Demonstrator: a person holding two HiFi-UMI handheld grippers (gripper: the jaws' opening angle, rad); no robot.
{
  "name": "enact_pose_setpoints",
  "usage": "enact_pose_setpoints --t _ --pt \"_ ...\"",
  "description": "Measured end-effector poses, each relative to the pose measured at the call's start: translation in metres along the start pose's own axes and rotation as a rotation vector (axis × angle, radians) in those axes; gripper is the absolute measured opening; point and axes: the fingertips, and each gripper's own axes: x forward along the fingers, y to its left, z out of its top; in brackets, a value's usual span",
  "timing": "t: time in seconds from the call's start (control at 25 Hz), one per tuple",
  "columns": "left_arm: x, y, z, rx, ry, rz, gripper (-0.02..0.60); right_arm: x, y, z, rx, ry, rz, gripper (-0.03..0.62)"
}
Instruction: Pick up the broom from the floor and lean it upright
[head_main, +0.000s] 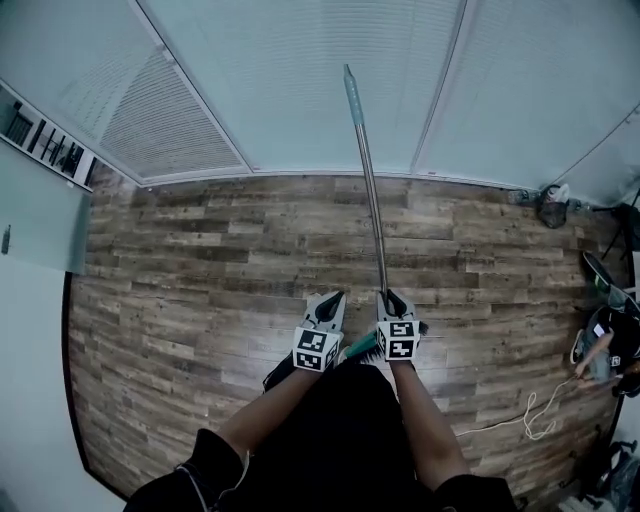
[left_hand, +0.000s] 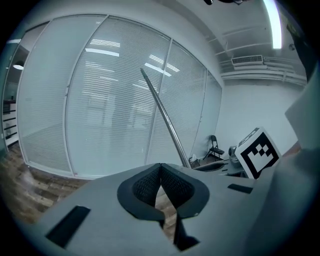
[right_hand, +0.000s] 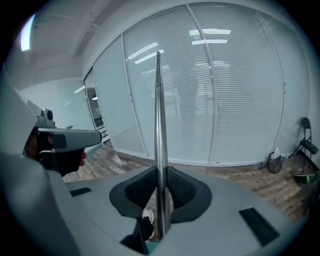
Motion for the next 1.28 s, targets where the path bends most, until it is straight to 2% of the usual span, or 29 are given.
enact_pose_setpoints --t 0.16,0.36,0.72,1.0,1.16,1.28 --pt "0.026 -0.005 0.017 -0.017 -0.013 -0.027 0.020 0.003 -0.021 0.025 0.011 -0.038 -0.044 0.081" --pt "0.060 0.002 0.033 0.000 -0.036 -0.068 0.020 0.024 -0.051 0.037 0.033 -0.055 -0.108 0.081" --pt "0.188 0.058 0.082 -0.012 0.024 -0.145 0.020 0.124 -0.125 0.115 0.072 -0.066 -0.202 0.081" --pt "0.282 0.094 0.117 -0.012 0.080 -0.206 0.020 0.204 -0.176 0.159 0.121 -0.059 -0.268 0.081" --pt "0.321 0.108 0.126 0.005 0.103 -0.233 0.020 0.243 -0.202 0.172 0.155 -0.080 -0.294 0.081" --pt "0.346 0.126 0.124 -0.001 0.123 -0.213 0.020 0.274 -0.223 0.174 0.180 -0.102 -0.306 0.081"
